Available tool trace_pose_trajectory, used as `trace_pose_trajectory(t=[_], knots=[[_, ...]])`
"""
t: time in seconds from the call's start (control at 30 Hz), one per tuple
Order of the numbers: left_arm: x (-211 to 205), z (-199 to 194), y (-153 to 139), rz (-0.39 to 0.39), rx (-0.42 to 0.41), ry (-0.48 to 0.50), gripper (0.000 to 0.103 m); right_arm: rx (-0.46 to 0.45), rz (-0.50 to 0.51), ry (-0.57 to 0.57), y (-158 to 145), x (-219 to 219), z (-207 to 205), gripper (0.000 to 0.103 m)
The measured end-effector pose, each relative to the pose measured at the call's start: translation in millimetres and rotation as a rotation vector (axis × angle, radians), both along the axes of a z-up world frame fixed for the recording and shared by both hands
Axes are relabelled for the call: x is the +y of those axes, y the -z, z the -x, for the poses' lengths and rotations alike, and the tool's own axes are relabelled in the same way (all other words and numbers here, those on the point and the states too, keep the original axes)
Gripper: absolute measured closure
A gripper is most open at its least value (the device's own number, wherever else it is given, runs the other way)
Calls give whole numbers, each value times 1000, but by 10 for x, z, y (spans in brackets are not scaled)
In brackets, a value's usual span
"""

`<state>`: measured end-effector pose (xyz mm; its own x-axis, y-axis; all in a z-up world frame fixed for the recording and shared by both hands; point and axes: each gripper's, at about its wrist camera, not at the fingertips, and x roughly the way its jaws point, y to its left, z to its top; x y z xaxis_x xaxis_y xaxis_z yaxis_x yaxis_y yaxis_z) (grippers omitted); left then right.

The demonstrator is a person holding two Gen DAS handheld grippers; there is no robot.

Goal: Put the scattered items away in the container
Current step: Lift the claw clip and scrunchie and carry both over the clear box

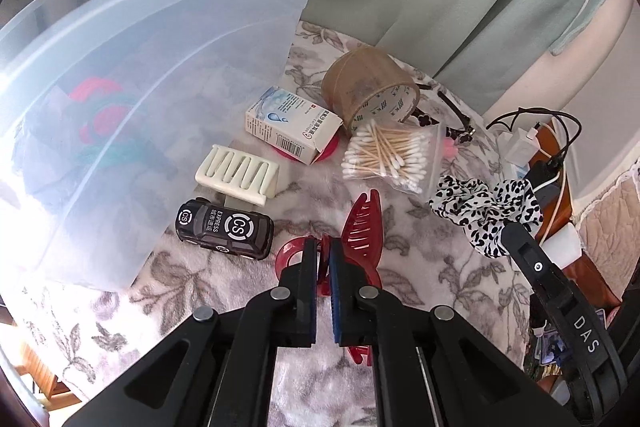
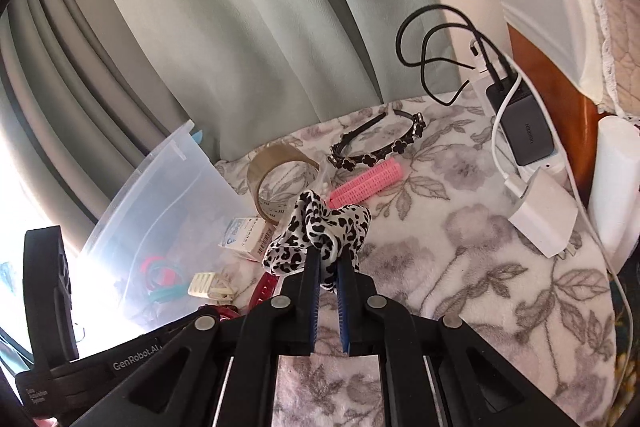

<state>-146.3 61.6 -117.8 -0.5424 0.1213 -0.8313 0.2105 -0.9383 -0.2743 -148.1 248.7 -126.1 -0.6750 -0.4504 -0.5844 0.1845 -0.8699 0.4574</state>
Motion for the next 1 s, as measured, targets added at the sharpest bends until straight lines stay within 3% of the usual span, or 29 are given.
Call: trace_pose_trajectory(t=[0.47, 1.0], knots=[[-168, -524, -700, -106, 142, 48, 98, 136, 32, 58, -733, 5, -680, 94], [-666, -964, -1282, -212, 293, 34, 98, 283, 0, -17, -1465, -452, -1257, 94]])
